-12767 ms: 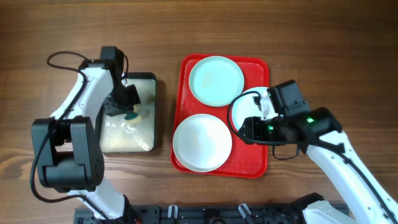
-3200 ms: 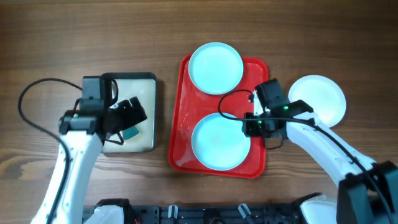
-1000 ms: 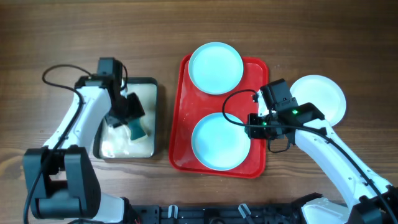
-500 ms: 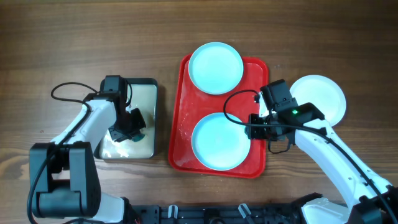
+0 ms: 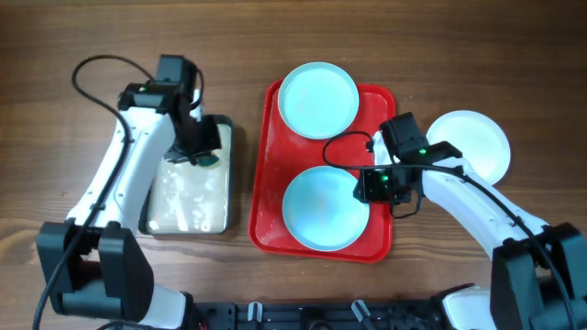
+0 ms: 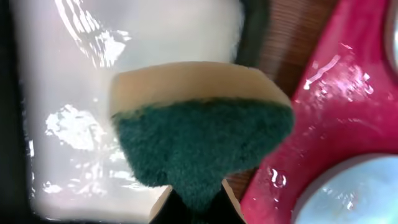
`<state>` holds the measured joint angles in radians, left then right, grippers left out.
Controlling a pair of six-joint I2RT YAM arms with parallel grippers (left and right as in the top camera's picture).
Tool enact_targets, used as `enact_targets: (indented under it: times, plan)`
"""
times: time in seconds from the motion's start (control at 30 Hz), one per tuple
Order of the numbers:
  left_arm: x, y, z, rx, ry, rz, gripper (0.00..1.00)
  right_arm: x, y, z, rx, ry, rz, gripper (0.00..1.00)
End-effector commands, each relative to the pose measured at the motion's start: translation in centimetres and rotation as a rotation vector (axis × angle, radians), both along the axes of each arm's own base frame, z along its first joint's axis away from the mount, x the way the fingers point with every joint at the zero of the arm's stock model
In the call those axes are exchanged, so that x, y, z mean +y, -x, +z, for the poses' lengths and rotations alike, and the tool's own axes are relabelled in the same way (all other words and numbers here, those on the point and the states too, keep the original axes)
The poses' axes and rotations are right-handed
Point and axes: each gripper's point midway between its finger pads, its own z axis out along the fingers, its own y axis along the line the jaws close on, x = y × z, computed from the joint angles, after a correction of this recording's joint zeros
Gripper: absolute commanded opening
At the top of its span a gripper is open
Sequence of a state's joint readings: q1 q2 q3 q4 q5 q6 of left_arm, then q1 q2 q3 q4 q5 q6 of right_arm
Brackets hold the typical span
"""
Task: Clean dirty plates on tray and stack at the side
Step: 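Scrub the blue plate with the sponge held by the left gripper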
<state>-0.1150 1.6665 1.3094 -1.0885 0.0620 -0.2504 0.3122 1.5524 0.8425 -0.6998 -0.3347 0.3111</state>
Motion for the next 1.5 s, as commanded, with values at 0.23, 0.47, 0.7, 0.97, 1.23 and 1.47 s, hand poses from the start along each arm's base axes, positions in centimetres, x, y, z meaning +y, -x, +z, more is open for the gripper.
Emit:
enact_targets:
  times: [0.23,0.47,0.7,0.97,1.23,1.47]
  plan:
    - [-15.5,2.1,1.1,-0.027,0.333,-0.234,0.04,-1.0,0.3,-4.1,0.111,0.079,-0.061,0.10]
    - [-17.5,4.1,-4.3,-0.012,0.362,-0.189,0.04,1.6,-1.5,-3.1,0.069,-0.068,-0.093,0.04]
    - [-20.7,4.4,-10.6,-0.035,0.275,-0.332,0.04,1.5,-1.3,-3.1,0.074,-0.066,-0.093,0.04]
    - [-11.7,5.8,-12.4,0.097,-0.072,-0.164,0.04,1.5,-1.2,-3.1,0.081,-0.063,-0.094,0.05]
    - [-9.5,2.7,-12.1,-0.021,-0.175,-0.182,0.04,1.5,-1.2,-3.1,0.081,-0.063,-0.094,0.05]
    - [-20.2,4.1,-11.2,0.059,0.364,-0.171,0.04,1.4,-1.2,-3.2,0.079,-0.059,-0.094,0.05]
